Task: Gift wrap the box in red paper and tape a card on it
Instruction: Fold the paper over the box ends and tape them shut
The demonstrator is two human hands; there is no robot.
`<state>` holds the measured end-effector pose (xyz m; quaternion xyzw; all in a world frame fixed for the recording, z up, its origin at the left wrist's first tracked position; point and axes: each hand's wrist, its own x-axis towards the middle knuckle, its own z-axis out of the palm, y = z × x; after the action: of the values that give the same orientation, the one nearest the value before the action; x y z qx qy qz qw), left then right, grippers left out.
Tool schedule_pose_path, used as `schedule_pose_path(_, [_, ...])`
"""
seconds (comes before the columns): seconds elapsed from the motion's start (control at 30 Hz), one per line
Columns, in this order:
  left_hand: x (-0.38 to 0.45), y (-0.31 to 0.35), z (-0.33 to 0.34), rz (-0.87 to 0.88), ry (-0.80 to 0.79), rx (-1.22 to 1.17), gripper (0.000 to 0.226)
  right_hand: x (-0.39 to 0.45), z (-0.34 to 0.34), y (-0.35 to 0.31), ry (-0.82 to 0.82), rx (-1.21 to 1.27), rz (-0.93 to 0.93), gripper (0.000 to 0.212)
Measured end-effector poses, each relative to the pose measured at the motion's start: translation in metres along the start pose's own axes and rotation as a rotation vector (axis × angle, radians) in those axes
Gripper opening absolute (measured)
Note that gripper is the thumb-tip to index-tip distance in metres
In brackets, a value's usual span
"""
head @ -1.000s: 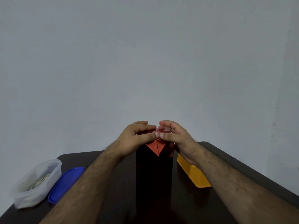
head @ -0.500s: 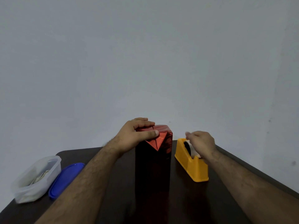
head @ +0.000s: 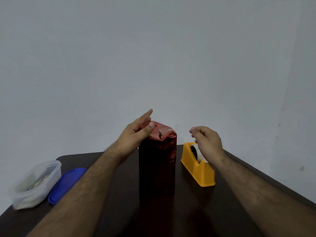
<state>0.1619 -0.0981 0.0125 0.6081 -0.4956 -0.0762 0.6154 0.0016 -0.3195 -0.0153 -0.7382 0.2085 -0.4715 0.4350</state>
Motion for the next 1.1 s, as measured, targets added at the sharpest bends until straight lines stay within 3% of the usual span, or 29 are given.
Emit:
schedule_pose_path(0.2, [0.004,-0.009,-0.011,0.022,0.233,-0.158,0.035,-0.005,0.026,-0.059,-0.173,0.246,-0.025,0.023])
schedule_pose_path(0.27, [0.006,-0.012,-0.013,0.045,0.248,-0.143,0.024,-0.004,0.032,-0.065,-0.196,0.257,-0.055,0.023])
schedule_pose_path(0.33, [0.008,-0.016,-0.014,0.077,0.222,-0.110,0.029,-0.001,0.035,-0.069,-0.204,0.258,-0.101,0.021])
schedule_pose_path(0.43, [0.009,-0.018,-0.011,0.083,0.224,-0.082,0.033,0.007,0.032,-0.080,-0.293,0.182,-0.226,0.024])
schedule_pose_path(0.57, [0.010,-0.015,-0.008,0.105,0.193,-0.038,0.012,0.015,0.028,-0.093,-0.465,-0.135,-0.469,0.040])
schedule_pose_path(0.67, [0.010,-0.012,-0.011,0.125,0.171,-0.006,0.001,0.016,0.024,-0.092,-0.403,-0.324,-0.657,0.051])
schedule_pose_path(0.9, [0.007,-0.007,-0.011,0.104,0.091,0.018,0.007,0.016,0.014,-0.070,-0.148,-0.152,-0.761,0.056])
schedule_pose_path(1.0, [0.004,-0.005,-0.012,0.112,0.083,0.014,0.004,0.013,0.014,-0.069,-0.153,-0.154,-0.779,0.041])
schedule_pose_path(1.1, [0.002,-0.003,-0.014,0.124,0.063,0.018,0.008,0.009,0.017,-0.079,-0.264,-0.160,-0.827,0.035])
